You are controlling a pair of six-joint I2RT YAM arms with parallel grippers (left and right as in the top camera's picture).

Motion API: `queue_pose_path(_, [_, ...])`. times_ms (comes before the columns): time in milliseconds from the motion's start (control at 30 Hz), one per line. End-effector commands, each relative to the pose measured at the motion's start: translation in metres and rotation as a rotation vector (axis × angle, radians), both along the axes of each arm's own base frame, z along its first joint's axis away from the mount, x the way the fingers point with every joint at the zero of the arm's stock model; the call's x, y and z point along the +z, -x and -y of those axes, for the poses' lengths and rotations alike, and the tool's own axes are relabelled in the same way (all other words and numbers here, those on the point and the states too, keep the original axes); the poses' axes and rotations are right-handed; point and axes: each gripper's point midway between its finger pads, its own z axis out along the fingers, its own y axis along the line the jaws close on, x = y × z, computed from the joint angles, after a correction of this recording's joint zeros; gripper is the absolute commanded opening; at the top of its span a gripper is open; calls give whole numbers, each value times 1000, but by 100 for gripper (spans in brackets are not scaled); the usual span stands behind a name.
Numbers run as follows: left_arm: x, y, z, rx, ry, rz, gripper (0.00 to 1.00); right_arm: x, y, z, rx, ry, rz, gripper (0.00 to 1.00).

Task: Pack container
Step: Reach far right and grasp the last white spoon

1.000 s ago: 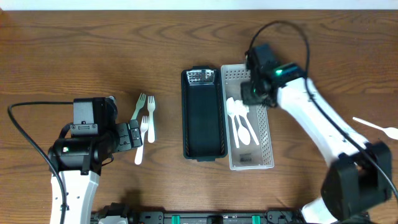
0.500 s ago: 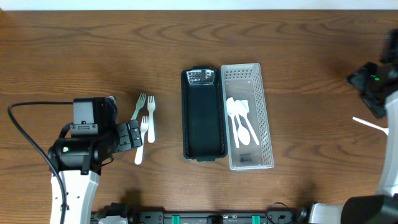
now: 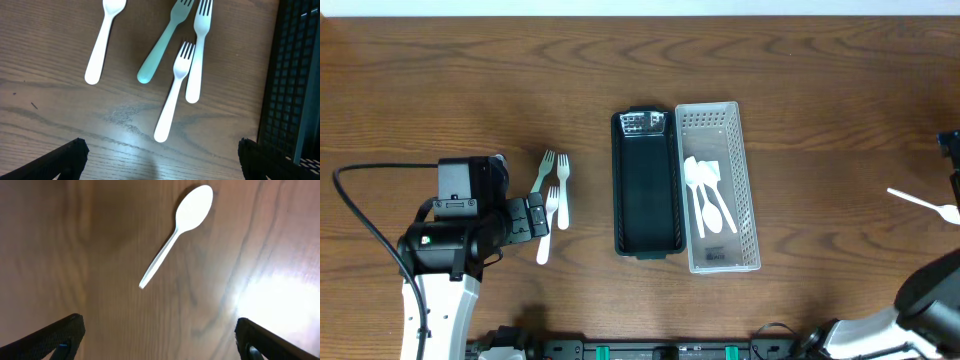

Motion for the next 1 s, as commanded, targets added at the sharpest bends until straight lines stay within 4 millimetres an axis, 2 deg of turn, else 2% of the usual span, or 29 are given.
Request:
queue_pose_path(0, [7, -3, 0, 5, 5, 16, 98, -26, 4, 10, -51, -54, -20, 99])
queue_pose_path(267, [7, -3, 0, 5, 5, 16, 98, -74, -8, 32, -39, -73, -48, 99])
queue_pose_path(400, [7, -3, 0, 5, 5, 16, 98, -96, -17, 34, -5, -101, -44, 99])
queue_pose_path(567, [7, -3, 0, 5, 5, 16, 98, -122, -19, 35, -5, -126, -70, 99])
queue_pose_path(800, [7, -3, 0, 5, 5, 16, 98, -146, -14, 37, -9, -154, -104, 99])
queue_pose_path(967, [7, -3, 0, 5, 5, 16, 98, -155, -7, 42, -31, -168, -117, 99])
